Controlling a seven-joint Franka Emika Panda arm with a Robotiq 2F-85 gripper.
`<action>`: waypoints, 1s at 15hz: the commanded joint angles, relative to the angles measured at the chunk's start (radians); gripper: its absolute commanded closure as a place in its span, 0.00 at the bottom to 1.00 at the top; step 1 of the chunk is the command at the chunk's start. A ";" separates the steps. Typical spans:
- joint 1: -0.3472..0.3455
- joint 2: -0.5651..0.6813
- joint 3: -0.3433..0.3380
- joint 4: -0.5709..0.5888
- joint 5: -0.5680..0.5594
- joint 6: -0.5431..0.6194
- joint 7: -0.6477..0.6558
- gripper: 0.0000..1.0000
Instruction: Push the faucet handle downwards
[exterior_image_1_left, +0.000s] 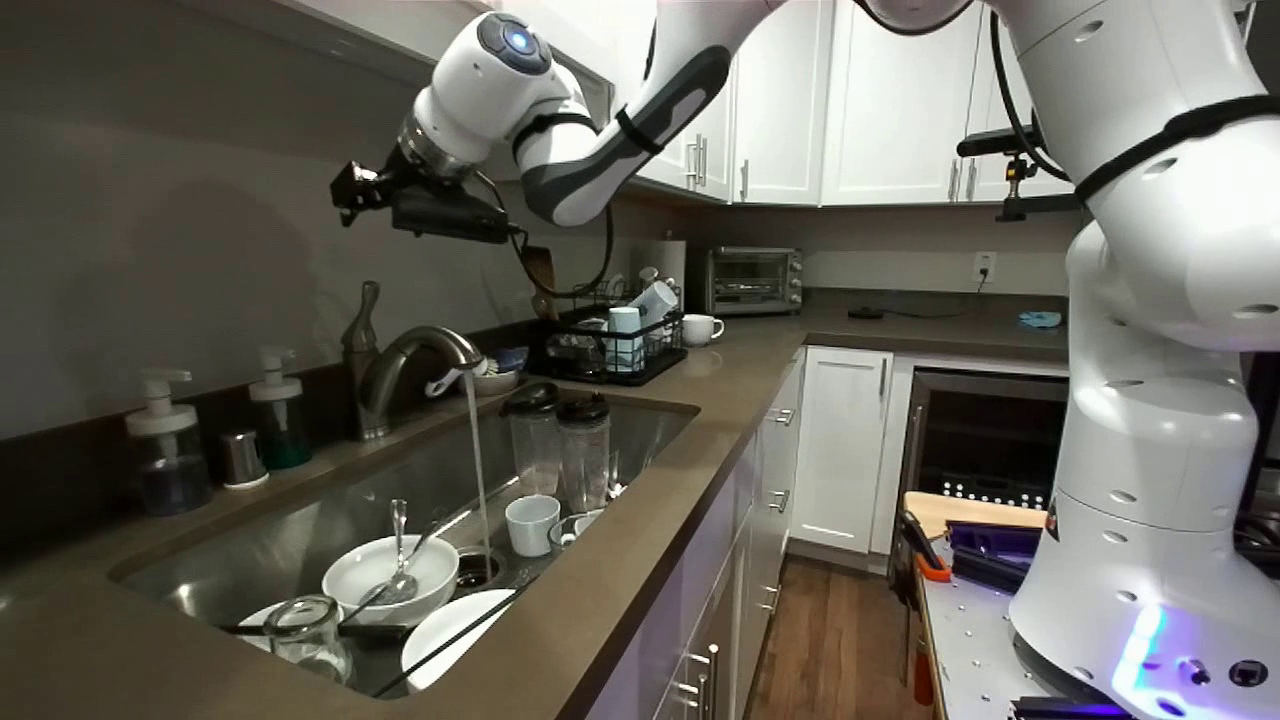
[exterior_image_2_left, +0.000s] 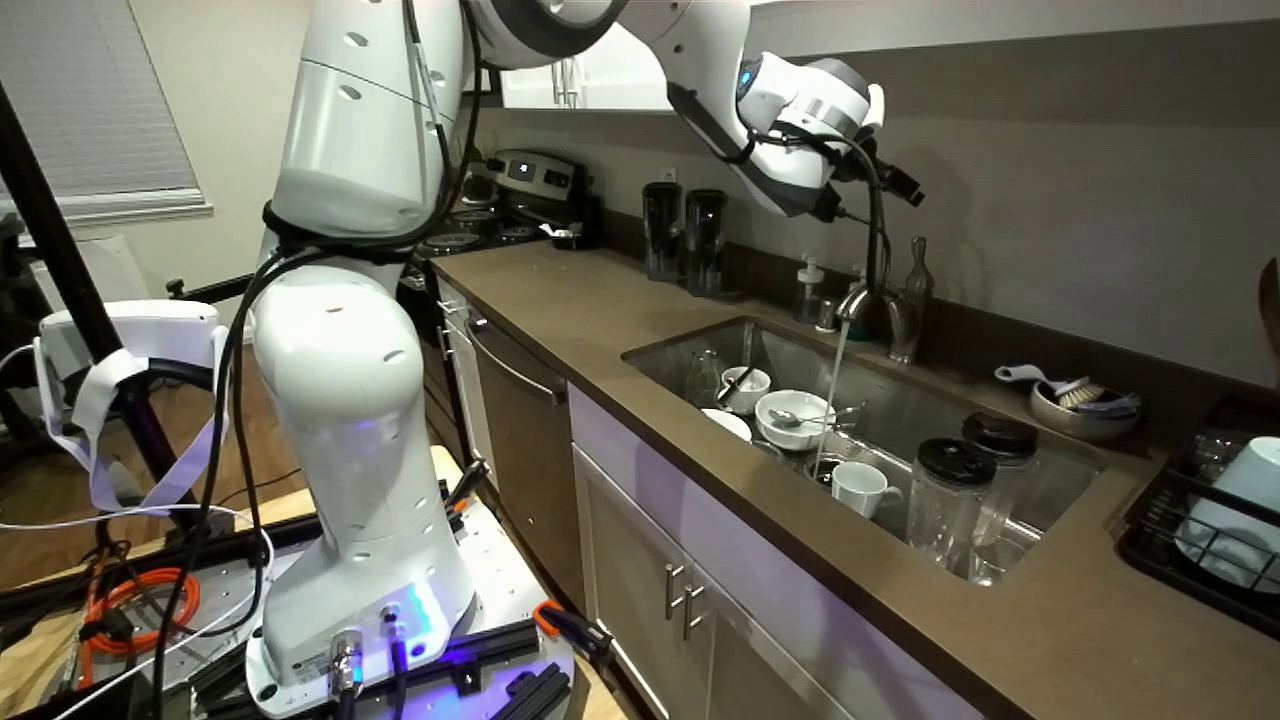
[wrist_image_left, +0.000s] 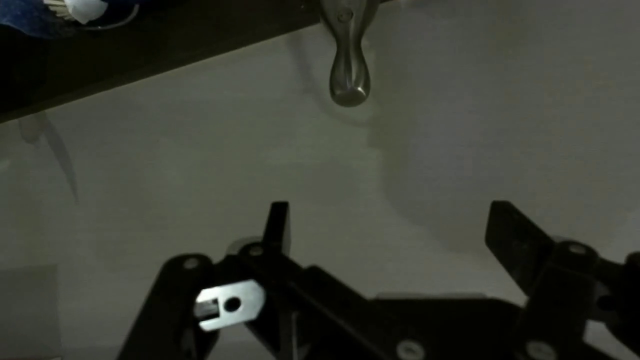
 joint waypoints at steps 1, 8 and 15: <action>0.000 0.071 0.000 0.063 0.003 0.015 0.031 0.00; -0.005 0.159 -0.013 0.179 0.000 0.015 0.046 0.40; -0.005 0.207 -0.020 0.247 0.002 0.016 0.040 0.85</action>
